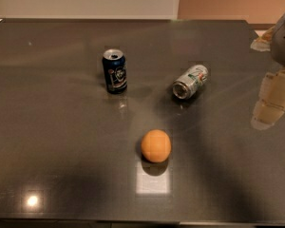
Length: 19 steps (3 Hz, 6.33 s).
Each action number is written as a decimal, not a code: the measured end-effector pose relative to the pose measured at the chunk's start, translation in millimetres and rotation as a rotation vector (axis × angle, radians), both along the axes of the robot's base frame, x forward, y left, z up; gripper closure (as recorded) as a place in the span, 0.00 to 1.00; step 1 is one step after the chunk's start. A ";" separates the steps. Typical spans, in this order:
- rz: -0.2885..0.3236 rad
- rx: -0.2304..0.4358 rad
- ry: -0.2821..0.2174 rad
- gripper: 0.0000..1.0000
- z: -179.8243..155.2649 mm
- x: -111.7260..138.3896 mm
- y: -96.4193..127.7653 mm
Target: Place 7up can upright
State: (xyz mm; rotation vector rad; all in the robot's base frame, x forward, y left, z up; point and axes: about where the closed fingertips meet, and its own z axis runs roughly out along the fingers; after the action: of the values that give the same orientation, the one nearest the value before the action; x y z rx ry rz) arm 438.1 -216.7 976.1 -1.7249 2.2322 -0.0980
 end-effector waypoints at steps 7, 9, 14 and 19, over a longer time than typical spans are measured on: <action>0.592 -0.091 0.002 0.00 -31.2 137.3 21.5; 0.751 -0.178 0.025 0.00 -60.4 173.6 23.0; 1.074 -0.212 0.072 0.00 -107.8 200.5 40.1; 1.116 -0.219 0.036 1.00 -98.1 197.0 51.4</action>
Offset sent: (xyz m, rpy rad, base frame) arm 0.0139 0.0025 -0.0045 -0.0066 0.0309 0.0563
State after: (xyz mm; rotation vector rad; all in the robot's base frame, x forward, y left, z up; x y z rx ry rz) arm 635.1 -165.2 878.0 -2.8119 1.0143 -0.0471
